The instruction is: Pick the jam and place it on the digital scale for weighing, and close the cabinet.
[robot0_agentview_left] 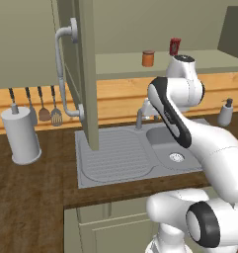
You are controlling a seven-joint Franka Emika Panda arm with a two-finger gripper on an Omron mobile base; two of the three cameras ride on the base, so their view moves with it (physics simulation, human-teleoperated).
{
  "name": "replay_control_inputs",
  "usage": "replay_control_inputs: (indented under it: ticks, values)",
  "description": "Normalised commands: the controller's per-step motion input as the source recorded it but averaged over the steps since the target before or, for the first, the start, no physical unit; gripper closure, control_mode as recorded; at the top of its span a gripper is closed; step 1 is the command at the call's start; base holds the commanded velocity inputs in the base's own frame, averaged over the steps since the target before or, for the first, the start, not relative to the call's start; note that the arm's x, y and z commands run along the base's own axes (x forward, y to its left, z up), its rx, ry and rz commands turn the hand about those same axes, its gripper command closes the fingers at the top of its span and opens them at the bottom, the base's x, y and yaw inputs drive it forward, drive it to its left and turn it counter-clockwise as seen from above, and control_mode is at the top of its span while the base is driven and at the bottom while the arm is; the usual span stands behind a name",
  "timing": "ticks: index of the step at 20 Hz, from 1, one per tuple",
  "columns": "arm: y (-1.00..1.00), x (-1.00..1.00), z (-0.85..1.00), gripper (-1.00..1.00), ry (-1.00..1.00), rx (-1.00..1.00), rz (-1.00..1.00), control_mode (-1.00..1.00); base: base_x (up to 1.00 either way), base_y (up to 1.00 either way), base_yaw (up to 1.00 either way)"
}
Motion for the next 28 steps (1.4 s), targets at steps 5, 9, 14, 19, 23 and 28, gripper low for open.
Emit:
replay_control_inputs:
  ticks: [5,9,14,19,23,28]
  values:
    - [0.0,-0.41,0.05,-1.0,-0.18,0.0,0.01,-1.0,0.0,0.0,0.0]
    - [0.0,-0.54,0.57,-1.0,-0.42,0.0,0.0,-1.0,0.0,0.0,0.0]
    - [0.0,-0.23,0.89,-1.0,-0.29,0.0,0.0,-1.0,0.0,0.0,0.0]
    - [0.0,-0.05,0.54,-1.0,-0.18,0.0,0.0,-1.0,0.0,0.0,0.0]
    - [-0.01,-0.04,0.62,-1.0,-0.17,0.0,0.0,-1.0,0.0,0.0,0.0]
    - [0.0,0.0,0.62,-1.0,-0.08,0.0,0.0,-1.0,0.0,0.0,0.0]
